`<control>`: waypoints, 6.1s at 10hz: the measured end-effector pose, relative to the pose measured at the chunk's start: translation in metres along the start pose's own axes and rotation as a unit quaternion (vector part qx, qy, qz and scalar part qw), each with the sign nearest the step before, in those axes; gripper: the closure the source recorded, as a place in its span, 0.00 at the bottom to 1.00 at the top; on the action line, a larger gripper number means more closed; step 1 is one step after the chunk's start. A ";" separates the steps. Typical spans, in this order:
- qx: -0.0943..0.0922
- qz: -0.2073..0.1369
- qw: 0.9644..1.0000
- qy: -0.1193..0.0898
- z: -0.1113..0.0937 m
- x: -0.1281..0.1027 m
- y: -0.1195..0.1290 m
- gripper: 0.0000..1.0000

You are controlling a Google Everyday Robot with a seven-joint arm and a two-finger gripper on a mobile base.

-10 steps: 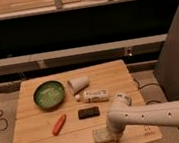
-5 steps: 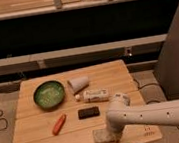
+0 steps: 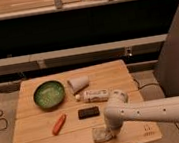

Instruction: Place the white sponge in the ceramic bowl

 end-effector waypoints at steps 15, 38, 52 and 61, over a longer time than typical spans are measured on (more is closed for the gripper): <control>-0.001 -0.024 1.000 0.020 -0.006 -0.016 -0.039 1.00; 0.018 -0.090 0.993 0.074 -0.047 -0.087 -0.157 1.00; 0.047 -0.108 0.989 0.088 -0.055 -0.118 -0.236 1.00; 0.061 -0.121 0.987 0.089 -0.057 -0.127 -0.265 1.00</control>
